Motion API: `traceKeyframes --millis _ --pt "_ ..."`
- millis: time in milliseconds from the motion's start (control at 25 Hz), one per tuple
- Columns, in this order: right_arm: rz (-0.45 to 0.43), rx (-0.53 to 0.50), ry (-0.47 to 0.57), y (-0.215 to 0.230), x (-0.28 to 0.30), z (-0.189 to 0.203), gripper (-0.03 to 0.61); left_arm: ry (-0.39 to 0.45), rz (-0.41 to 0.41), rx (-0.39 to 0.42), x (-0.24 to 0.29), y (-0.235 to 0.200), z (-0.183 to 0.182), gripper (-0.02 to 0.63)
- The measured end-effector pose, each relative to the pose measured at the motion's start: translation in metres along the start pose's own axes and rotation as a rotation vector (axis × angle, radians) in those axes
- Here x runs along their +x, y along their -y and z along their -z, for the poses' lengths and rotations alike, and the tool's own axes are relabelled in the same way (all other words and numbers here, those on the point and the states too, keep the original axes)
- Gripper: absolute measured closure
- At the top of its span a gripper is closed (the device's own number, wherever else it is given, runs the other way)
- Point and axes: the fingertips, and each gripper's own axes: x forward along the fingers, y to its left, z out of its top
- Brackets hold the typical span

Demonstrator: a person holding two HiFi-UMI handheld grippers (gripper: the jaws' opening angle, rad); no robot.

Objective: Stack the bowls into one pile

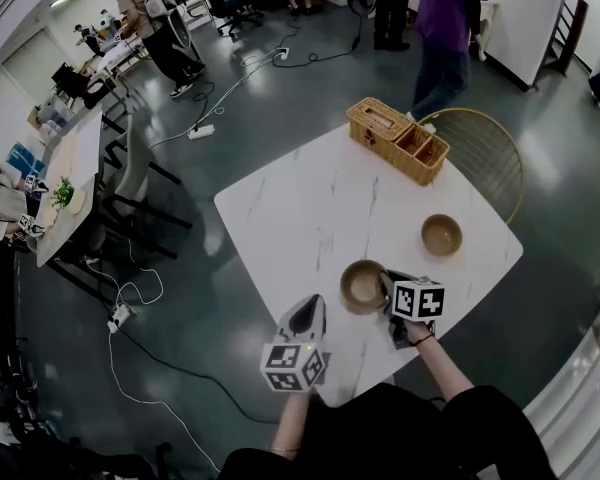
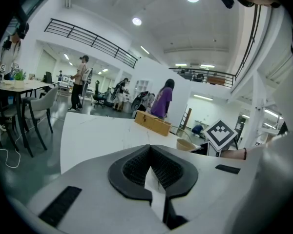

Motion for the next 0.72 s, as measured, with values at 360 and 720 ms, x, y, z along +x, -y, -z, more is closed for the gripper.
traceKeyframes --millis 360,720 --pt "-0.039 0.073 0.044 0.011 -0.021 -0.014 0.545 -0.010 0.038 0.019 0.014 0.017 -0.002 0.600" --pt "-0.025 0.098 0.124 0.037 -0.045 -0.046 0.545 -0.011 0.089 0.052 0.036 0.038 -0.012 0.600"
